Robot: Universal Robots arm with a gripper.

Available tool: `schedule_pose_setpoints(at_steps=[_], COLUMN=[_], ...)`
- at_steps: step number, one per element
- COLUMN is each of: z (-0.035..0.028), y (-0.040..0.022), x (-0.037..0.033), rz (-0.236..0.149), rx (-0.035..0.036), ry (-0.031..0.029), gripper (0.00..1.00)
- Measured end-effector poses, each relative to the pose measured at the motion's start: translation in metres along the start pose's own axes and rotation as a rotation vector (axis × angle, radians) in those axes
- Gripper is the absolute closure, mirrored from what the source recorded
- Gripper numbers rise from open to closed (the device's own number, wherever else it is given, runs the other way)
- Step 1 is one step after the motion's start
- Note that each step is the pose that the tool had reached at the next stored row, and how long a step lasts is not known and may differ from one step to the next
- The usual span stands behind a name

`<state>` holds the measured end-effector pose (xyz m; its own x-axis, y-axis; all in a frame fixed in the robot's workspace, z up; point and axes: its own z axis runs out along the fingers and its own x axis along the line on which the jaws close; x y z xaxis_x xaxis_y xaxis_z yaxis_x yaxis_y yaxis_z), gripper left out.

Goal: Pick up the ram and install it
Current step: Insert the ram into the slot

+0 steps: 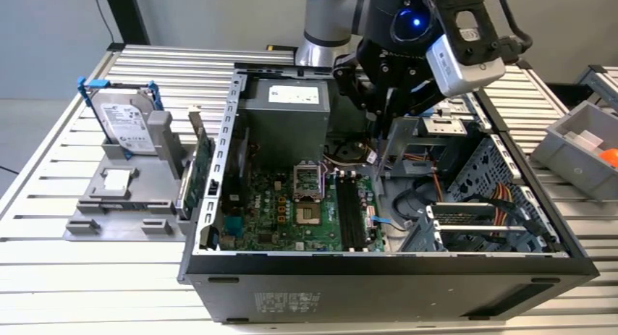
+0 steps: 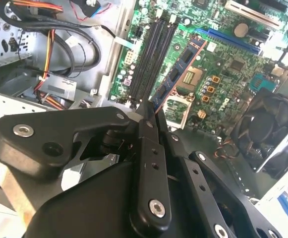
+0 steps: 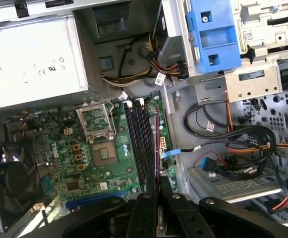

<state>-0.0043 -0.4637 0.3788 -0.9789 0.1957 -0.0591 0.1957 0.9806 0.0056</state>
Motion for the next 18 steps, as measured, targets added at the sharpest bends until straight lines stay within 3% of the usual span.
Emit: schedule_pose_setpoints(at_steps=[9, 18], z=[0.0053, 0.0072], y=[0.0002, 0.0004], x=[-0.001, -0.0013], rz=[-0.144, -0.159], rx=[-0.0083, -0.0096], ry=[0.0009, 0.0009], gripper=[1.0, 1.0])
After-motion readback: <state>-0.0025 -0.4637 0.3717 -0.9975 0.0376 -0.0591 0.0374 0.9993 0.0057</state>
